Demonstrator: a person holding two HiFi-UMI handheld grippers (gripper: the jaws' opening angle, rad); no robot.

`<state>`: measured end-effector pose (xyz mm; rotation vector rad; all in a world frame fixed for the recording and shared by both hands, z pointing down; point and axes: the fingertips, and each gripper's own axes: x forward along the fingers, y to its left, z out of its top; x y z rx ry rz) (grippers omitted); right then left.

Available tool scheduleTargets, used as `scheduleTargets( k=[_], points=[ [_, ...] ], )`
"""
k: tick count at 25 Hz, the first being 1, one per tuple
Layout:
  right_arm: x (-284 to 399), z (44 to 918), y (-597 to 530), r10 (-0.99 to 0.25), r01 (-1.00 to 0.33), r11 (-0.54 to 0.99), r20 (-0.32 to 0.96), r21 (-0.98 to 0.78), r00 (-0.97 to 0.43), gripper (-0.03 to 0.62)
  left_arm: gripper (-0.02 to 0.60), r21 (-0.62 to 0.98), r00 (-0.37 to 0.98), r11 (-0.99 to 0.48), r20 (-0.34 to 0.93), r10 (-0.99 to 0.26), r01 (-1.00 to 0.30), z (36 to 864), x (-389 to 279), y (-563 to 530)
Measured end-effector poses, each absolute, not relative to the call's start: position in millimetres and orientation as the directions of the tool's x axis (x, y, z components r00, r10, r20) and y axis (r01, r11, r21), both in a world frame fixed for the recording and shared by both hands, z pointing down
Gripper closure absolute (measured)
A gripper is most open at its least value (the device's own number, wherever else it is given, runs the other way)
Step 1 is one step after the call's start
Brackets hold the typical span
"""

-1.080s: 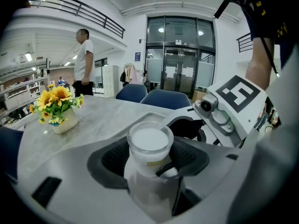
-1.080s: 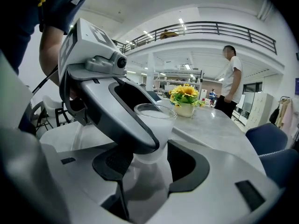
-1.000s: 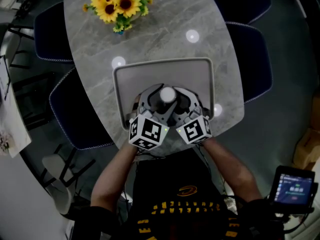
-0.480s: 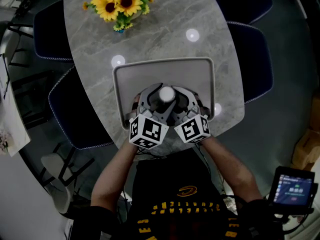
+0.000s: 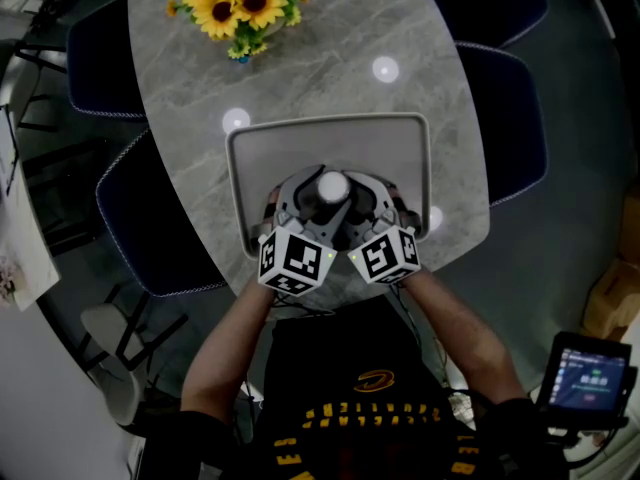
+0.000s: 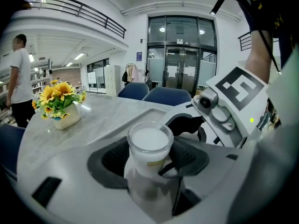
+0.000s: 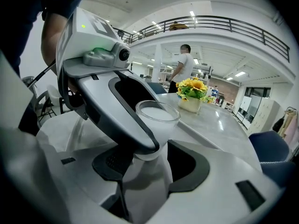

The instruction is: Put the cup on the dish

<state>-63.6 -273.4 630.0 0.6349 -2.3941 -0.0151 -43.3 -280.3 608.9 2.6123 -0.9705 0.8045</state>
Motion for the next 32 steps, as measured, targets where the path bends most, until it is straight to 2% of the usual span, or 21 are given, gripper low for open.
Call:
scheduleTargets(
  k=[17, 32],
  points=[
    [-63, 641, -272, -0.415, -0.434, 0.891, 0.619, 0.131, -0.667, 0.361, 0.313, 0.078, 0.645, -0.735, 0.547, -0.534, -0.674, 616, -43, -281],
    [-52, 637, -271, -0.435, -0.471, 0.875, 0.604, 0.109, -0.668, 0.361, 0.308, 0.107, 0.606, -0.682, 0.570, -0.555, -0.724, 624, -59, -278]
  ],
)
